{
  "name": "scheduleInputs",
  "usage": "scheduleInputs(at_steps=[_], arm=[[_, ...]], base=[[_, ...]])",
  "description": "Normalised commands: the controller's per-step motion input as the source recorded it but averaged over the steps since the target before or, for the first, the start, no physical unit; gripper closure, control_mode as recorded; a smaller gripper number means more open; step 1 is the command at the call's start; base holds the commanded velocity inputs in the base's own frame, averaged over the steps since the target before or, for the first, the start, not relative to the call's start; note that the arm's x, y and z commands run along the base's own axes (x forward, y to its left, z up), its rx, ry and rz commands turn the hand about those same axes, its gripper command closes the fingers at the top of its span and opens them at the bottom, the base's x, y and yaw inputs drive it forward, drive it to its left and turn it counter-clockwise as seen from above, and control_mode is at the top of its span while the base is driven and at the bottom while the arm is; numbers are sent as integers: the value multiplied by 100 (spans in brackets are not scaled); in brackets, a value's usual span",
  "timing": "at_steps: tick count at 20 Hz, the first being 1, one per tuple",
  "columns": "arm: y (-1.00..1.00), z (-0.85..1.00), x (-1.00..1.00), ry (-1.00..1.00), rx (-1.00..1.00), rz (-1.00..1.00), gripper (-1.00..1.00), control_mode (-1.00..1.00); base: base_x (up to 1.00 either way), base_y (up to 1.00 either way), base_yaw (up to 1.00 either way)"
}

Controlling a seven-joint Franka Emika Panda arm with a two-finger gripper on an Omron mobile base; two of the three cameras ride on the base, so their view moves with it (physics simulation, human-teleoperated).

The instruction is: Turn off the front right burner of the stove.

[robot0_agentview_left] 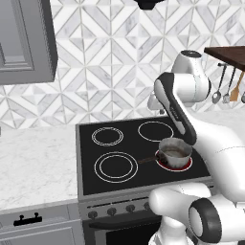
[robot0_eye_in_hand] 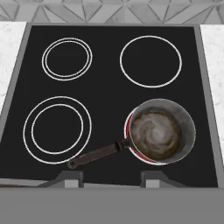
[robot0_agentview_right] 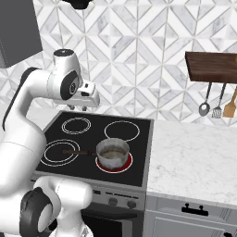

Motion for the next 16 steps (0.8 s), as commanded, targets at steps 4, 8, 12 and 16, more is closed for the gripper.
scheduleInputs(at_steps=[4,8,12,16], arm=[[0,-4,-31,-4,0,0,-100,-100],[-2,-2,-9,0,0,0,-100,-100],[-39,-6,-33,-2,0,0,-100,-100],[-55,-5,-27,-4,0,0,-100,-100]], base=[[0,0,0],[0,0,0],[0,0,0],[0,0,0]])
